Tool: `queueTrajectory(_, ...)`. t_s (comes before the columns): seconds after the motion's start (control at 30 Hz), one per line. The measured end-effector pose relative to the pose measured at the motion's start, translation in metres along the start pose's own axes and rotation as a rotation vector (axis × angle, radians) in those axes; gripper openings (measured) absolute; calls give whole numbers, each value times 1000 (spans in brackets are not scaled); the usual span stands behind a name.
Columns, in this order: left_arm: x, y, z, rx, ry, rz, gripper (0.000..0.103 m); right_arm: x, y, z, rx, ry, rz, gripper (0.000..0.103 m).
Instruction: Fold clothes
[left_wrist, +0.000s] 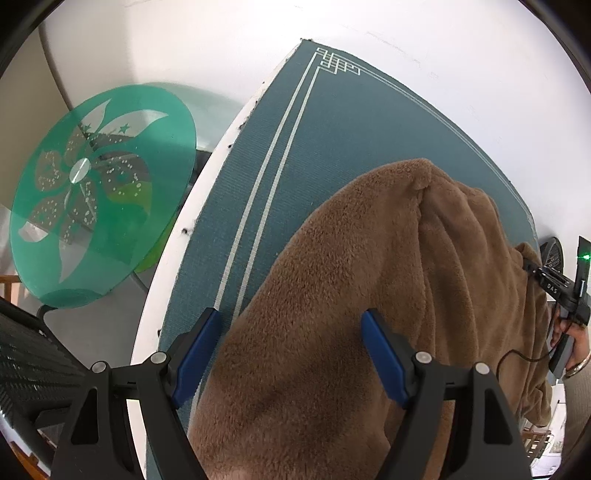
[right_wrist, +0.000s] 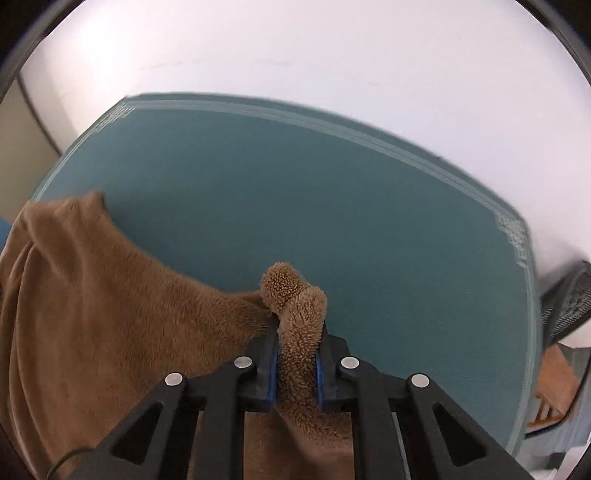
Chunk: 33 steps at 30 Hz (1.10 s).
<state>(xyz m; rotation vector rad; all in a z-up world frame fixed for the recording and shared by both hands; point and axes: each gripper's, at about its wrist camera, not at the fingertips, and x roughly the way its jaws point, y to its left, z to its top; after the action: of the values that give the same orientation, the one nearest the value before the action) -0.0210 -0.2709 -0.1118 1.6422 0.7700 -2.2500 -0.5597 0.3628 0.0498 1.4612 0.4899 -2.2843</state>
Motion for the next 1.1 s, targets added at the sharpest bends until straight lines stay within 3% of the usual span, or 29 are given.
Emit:
queueTrajectory(0.03,-3,2,-1,-6,-2,2,81,-3,-5,0,20,-8,7,30)
queueTrajectory(0.1,-11,4,-5,-12,-12,7,81,-9,-15,-1,61,-24,22,83)
queueTrajectory(0.13,-17,6,-7,-14,-18,9,81,-17,-19,-3,78,-48,24,86)
queueTrajectory(0.27,-36,5,-18,2,-31,24,81,-52,-22,-18,60,-94,38,85)
queueTrajectory(0.53,-70,-26,-65,229,-37,193,81,-90,-20,-104,79,-74,122,86)
queueTrajectory(0.7,-78,-38,-90,302,-40,241,81,-117,-29,-152,77,-71,130,86)
queueTrajectory(0.8,-81,-45,-104,344,-45,275,81,-131,-11,-185,78,-44,150,86)
queueTrajectory(0.93,-58,-46,-93,342,-104,462,81,-140,-12,-218,47,-19,105,86)
queueTrajectory(1.07,-44,-27,-70,265,-157,684,81,-131,-18,-235,29,1,25,85)
queueTrajectory(1.1,-53,-19,-64,239,-178,688,81,-127,-20,-237,15,4,-12,86)
